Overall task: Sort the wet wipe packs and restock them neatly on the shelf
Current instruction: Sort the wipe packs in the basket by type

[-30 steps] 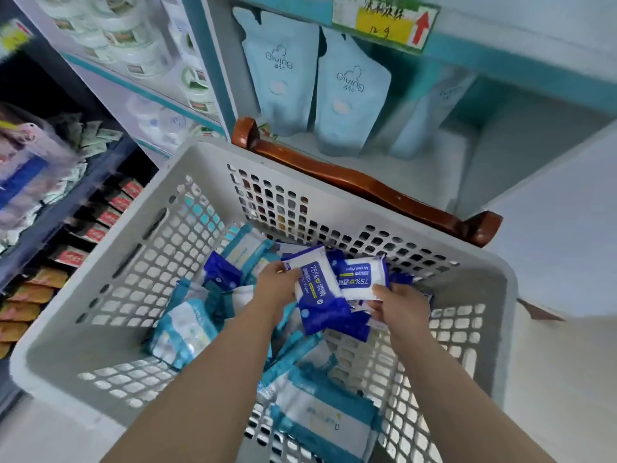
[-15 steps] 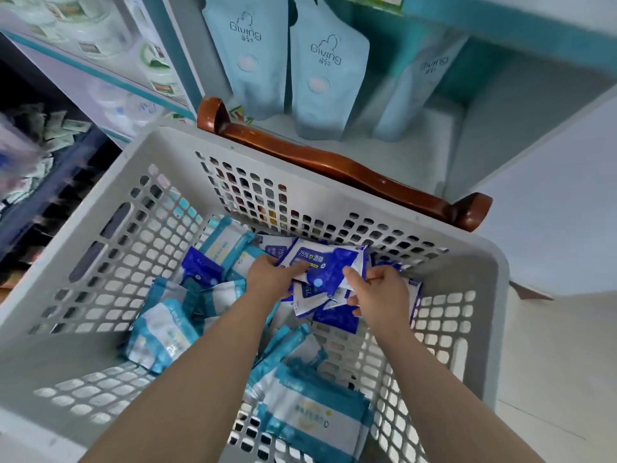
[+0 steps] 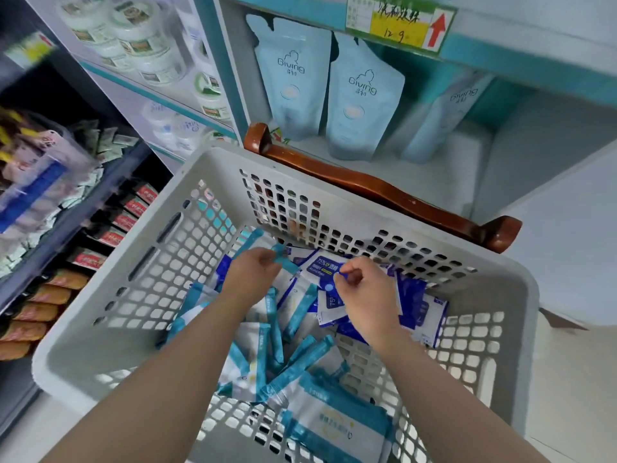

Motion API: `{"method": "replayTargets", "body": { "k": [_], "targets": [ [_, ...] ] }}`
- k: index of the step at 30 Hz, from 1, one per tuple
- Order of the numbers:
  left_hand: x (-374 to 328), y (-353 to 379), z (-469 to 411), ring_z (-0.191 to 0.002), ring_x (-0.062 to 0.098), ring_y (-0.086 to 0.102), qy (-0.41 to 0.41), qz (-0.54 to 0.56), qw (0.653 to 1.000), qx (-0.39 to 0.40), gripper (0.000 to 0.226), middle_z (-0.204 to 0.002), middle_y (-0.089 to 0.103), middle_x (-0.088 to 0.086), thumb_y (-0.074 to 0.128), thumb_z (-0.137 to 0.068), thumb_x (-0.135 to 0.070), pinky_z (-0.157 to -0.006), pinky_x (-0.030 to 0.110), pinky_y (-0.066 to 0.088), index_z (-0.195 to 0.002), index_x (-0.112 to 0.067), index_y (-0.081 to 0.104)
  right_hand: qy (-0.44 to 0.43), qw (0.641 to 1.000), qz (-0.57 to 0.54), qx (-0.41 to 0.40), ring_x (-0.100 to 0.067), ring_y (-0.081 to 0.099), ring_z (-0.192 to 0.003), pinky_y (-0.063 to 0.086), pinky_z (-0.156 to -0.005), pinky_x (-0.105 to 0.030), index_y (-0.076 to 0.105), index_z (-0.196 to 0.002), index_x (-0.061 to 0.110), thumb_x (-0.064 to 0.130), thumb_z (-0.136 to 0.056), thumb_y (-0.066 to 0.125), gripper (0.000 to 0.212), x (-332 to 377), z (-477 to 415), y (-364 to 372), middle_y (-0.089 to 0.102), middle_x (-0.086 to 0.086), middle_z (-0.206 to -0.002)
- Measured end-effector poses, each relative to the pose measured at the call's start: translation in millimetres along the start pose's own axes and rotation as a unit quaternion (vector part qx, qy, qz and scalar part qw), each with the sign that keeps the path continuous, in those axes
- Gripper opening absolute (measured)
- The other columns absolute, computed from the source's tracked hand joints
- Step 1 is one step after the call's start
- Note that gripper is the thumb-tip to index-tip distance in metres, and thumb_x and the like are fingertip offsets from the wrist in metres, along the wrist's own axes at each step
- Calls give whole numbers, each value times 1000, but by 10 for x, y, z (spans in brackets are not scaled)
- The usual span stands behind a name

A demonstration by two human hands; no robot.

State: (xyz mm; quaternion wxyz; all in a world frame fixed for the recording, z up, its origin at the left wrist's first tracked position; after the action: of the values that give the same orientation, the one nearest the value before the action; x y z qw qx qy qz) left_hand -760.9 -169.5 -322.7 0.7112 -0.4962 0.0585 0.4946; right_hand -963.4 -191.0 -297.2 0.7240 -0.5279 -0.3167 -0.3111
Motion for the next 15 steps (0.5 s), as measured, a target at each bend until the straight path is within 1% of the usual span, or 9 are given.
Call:
{"method": "replayTargets", "body": {
  "k": [1,3,5,7,9,11,13,15],
  "targets": [
    [56,-79,-44,-106,19,60,-6,-11,1000,-18,40,-124,64,3,61,-91,-25,-84,25,44,-129,-14,57,-3,1000,1,26,-12,54,-68,49,-71,-32,62,-91,14,13,-88,65,4,39,-40,87,57,7,-73],
    [152,-198,-141,-117,26,56,-19,-45,998,-28,50,-134,56,7,61,-91,-26,-93,32,44,-137,-13,48,0,997,9,74,-15,60,-82,50,-80,-32,65,-101,11,15,-90,62,11,100,-134,267,63,1,-89],
    [231,-248,-238,-124,30,50,-28,-80,996,-11,59,-143,47,11,61,-92,-28,-97,36,42,-145,-12,38,10,993,17,114,-20,62,-98,50,-89,-35,64,-112,7,16,-92,61,22,125,-245,446,65,-7,-107],
    [289,-248,-316,-127,31,46,-28,-105,994,13,64,-146,42,13,60,-93,-30,-98,36,39,-147,-11,31,25,989,12,145,-23,60,-109,48,-95,-36,61,-121,5,16,-92,61,31,140,-344,612,62,-11,-120],
    [338,-231,-372,-121,30,51,-22,-105,994,30,65,-146,42,13,61,-93,-29,-92,32,40,-147,-11,29,36,984,18,172,-26,58,-112,46,-97,-39,59,-123,2,16,-92,61,34,135,-428,778,62,-14,-123],
    [405,-215,-428,-110,29,59,-15,-96,995,33,69,-142,47,11,65,-90,-28,-83,28,41,-147,-12,29,44,980,32,193,-27,58,-113,45,-97,-40,58,-123,2,16,-91,63,36,121,-499,933,61,-14,-124],
    [479,-219,-490,-103,26,60,-5,-85,996,19,67,-131,57,9,74,-83,-29,-79,29,43,-139,-12,42,41,977,68,196,-28,60,-107,48,-91,-40,60,-115,4,18,-88,66,32,100,-566,1056,64,-13,-116],
    [531,-231,-532,-90,19,56,-2,-70,998,10,56,-113,63,3,80,-76,-28,-70,27,42,-123,-11,55,41,976,103,190,-25,63,-99,50,-83,-36,64,-106,8,22,-85,68,25,89,-628,1127,67,-8,-105]
  ]
}}
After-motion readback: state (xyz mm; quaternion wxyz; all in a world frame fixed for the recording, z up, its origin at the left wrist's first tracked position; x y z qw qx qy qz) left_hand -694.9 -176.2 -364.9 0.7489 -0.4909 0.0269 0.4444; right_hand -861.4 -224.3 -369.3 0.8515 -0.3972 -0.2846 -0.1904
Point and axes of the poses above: each hand's wrist, its own z-axis away from the middle knuckle, its own y-axis out of the palm, x = y × z, the point moved 2 cm from there along -z, towards the middle knuckle
